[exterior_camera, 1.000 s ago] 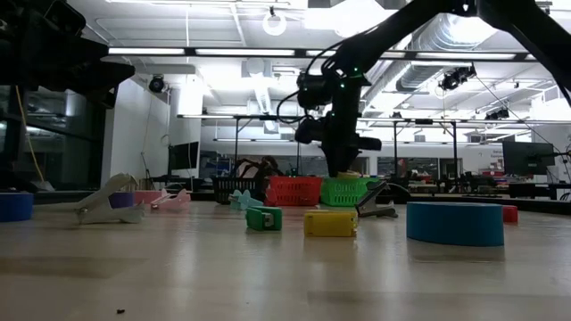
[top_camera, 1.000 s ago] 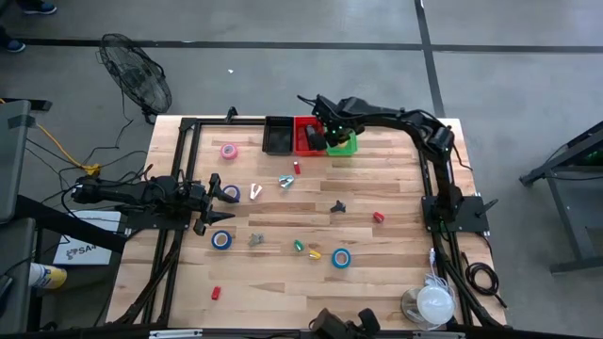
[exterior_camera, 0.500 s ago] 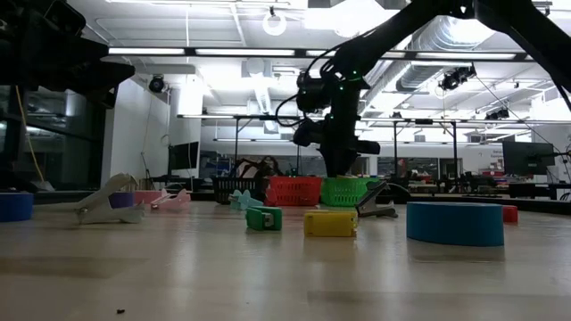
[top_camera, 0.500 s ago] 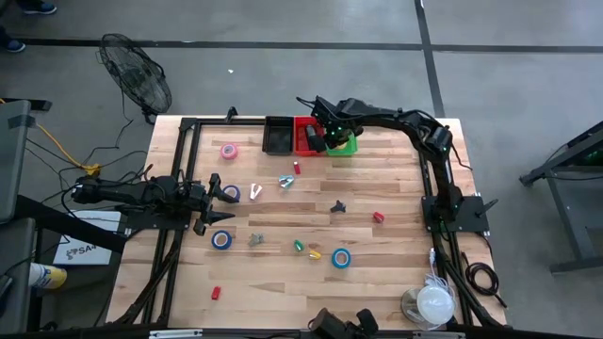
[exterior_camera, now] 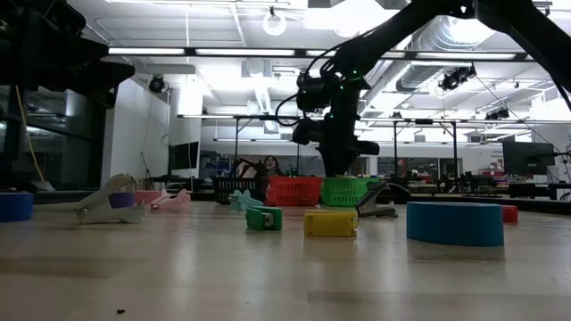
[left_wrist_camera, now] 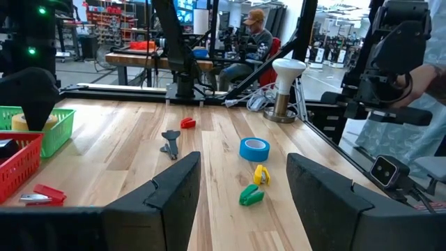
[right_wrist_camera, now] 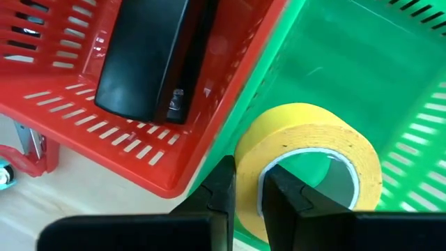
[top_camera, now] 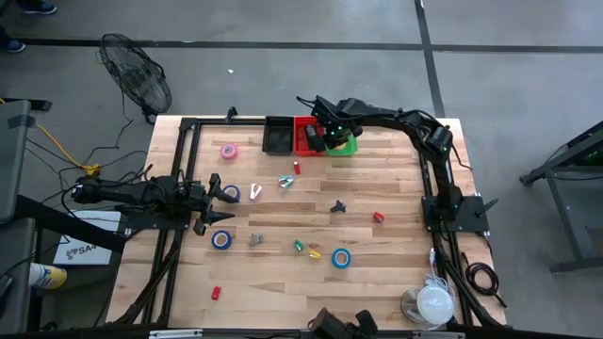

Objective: Pick and place Stapler, Stapler remover, tape
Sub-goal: Put the yellow tape into the green bin, then put the light blue tape into the green bin

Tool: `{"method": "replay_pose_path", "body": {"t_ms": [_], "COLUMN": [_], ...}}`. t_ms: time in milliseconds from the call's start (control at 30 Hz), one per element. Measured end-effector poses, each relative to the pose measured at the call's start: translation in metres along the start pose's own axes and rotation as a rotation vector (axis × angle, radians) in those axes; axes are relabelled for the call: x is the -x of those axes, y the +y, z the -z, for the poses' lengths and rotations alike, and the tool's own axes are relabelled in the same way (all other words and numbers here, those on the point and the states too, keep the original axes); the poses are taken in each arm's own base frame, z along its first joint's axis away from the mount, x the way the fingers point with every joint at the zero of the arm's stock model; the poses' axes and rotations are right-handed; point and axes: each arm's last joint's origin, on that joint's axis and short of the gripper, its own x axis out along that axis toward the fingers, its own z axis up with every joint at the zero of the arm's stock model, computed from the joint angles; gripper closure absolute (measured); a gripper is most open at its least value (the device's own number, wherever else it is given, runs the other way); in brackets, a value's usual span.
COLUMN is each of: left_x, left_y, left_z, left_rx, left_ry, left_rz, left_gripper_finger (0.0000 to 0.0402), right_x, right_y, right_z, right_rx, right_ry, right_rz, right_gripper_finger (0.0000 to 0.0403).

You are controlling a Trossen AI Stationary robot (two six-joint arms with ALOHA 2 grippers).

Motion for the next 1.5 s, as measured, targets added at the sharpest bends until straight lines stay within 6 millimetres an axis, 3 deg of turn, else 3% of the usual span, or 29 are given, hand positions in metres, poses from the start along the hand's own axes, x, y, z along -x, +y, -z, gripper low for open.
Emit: {"method": "replay_pose_path", "body": {"t_ms": [833,1233,1500], "left_x": [0.000,0.000,0.000], "left_y": [0.000,0.000,0.000], "left_z": [0.000,0.000,0.000], "left_rx": [0.000,0.000,0.000], "left_ry": [0.000,0.000,0.000], "left_rz": [0.000,0.000,0.000], "left_gripper_finger": [0.0191,0.0191,0.0191], "right_x": [0.000,0.002,0.022], "right_y": [0.000,-0.001,-0.003], "right_z": [0.000,0.002,0.005], "right_rx": [0.001,0.026,0.027], "right_ry": [-0.003,0.006,-0.006], "right_rz": [0.005,0.032,0.024], "right_gripper_finger": [0.0293,0.0225,0.0208]}}
